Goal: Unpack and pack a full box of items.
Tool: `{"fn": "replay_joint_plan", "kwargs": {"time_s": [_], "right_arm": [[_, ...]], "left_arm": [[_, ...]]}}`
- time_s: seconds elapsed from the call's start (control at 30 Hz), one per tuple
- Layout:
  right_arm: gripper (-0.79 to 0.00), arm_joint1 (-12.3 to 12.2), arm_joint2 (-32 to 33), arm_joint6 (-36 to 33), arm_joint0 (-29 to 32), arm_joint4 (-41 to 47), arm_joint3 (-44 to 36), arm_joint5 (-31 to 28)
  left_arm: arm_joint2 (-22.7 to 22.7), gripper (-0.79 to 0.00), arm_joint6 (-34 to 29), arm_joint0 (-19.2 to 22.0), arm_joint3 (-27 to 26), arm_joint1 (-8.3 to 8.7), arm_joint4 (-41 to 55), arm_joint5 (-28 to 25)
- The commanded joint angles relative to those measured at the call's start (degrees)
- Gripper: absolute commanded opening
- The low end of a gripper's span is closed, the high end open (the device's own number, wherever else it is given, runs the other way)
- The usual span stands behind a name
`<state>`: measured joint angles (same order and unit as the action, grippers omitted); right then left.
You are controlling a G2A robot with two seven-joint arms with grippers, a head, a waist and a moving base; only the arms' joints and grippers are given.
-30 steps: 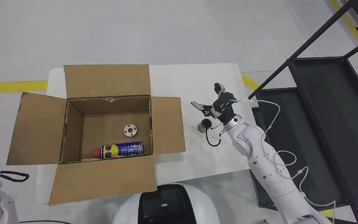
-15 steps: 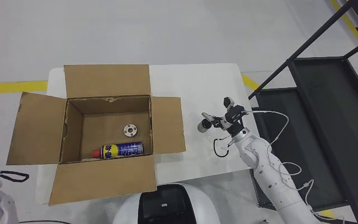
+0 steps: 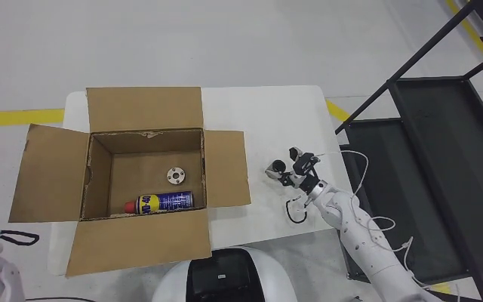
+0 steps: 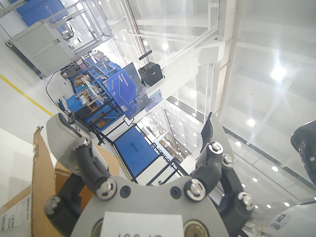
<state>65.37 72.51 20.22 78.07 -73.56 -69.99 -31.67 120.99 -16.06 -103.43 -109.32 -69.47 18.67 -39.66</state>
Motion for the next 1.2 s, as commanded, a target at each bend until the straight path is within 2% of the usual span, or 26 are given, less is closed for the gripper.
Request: {"fn": "replay_joint_plan", "kwargs": {"time_s": [0.0,0.2,0.53,0.87,1.17], "right_arm": [[0.000,0.03,-0.15,0.07,-0.44,0.03,0.72,-0.43],[0.000,0.12,-0.52,1.18,-1.25,-0.30,2.27,-0.84],[0.000,-0.41,-1.11,2.51,-1.40,-4.43,2.29,-5.76],[0.000,-0.02,-2.50,1.83,-3.20,-4.62,4.96,-4.02],[0.000,0.63,-4.30,4.66,-5.79,-4.09,10.42,-3.83]], "left_arm": [[0.00,0.000,0.00,0.00,0.00,0.00,0.00,0.00],[0.00,0.000,0.00,0.00,0.00,0.00,0.00,0.00],[0.00,0.000,0.00,0.00,0.00,0.00,0.00,0.00],[0.00,0.000,0.00,0.00,0.00,0.00,0.00,0.00],[0.00,0.000,0.00,0.00,0.00,0.00,0.00,0.00]]}}
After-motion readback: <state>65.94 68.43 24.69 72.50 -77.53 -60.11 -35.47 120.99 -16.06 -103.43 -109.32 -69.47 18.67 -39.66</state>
